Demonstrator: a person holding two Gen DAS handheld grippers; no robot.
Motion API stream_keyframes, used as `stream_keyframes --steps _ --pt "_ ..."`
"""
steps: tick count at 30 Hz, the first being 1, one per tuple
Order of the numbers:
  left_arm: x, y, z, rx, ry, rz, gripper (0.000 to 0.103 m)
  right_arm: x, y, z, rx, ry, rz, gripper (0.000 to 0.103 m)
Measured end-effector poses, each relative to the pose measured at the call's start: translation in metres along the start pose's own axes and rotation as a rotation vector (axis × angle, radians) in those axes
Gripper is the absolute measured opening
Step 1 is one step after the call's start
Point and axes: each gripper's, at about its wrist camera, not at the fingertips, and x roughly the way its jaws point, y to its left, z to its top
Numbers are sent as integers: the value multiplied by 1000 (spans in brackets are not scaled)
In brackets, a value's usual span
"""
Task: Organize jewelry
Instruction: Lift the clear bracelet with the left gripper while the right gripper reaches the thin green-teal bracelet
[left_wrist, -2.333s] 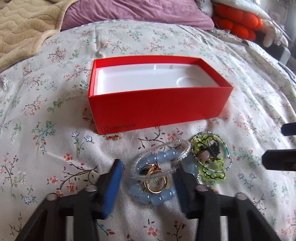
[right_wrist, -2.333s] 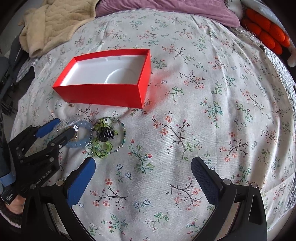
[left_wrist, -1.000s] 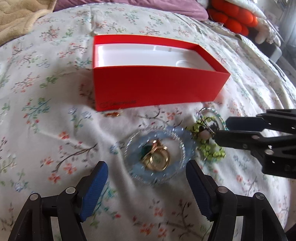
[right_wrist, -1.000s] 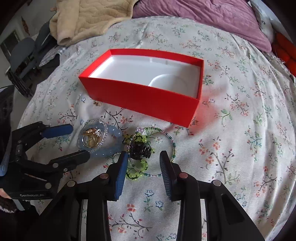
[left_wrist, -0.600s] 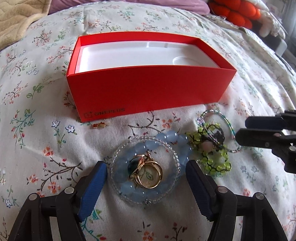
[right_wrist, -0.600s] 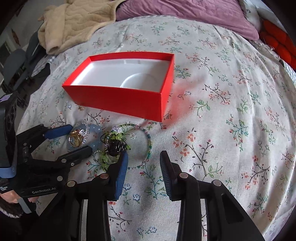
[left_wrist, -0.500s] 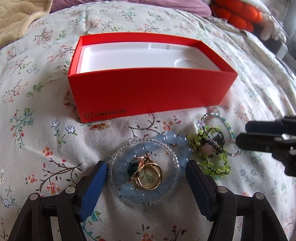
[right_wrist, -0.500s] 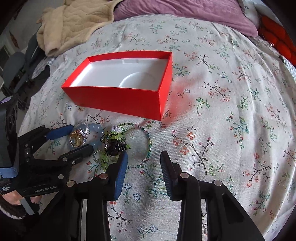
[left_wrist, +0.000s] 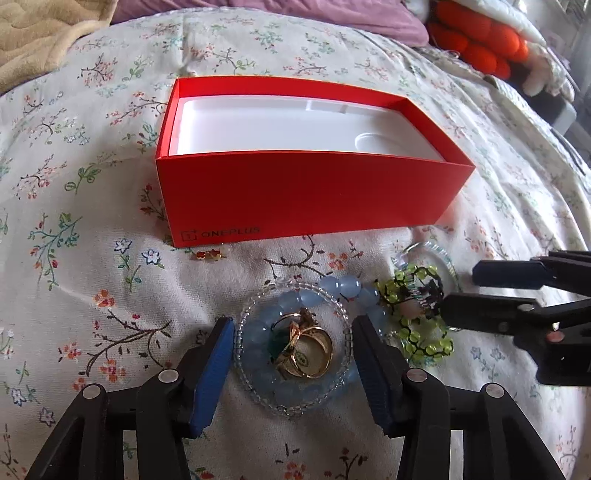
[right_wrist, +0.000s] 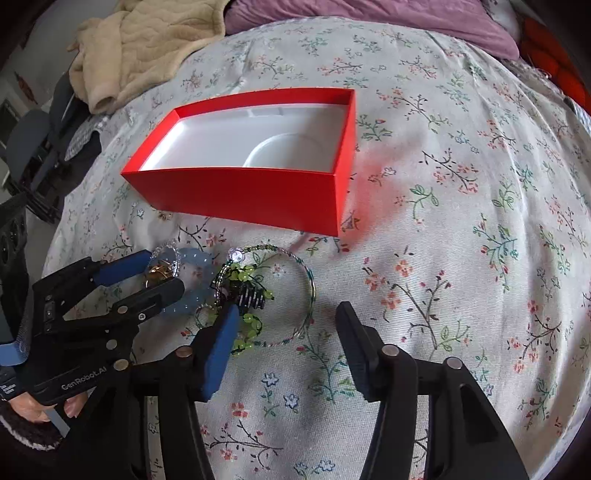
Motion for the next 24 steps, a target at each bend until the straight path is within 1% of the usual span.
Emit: stream_keyframes --steps 3,8,13,15,17,19,24 --pt "-6 -1 0 13 -13 9 55 4 6 2 -20 1 -2 66" --pt "-17 2 0 18 -32 14 55 8 13 5 -39 7 10 67" --pt "-27 11 0 -3 -49 21 55 3 14 6 -39 4 49 67" --pt "-30 14 -1 -8 -52 21 55 4 15 5 -51 18 60 69" --pt "-33 16 -2 -13 -54 21 55 10 17 3 -65 34 52 72" --pt "-34 17 -4 -16 -53 23 55 16 21 2 -80 43 34 72" --pt "-34 19 -9 -22 -42 29 55 23 25 5 -96 25 13 72"
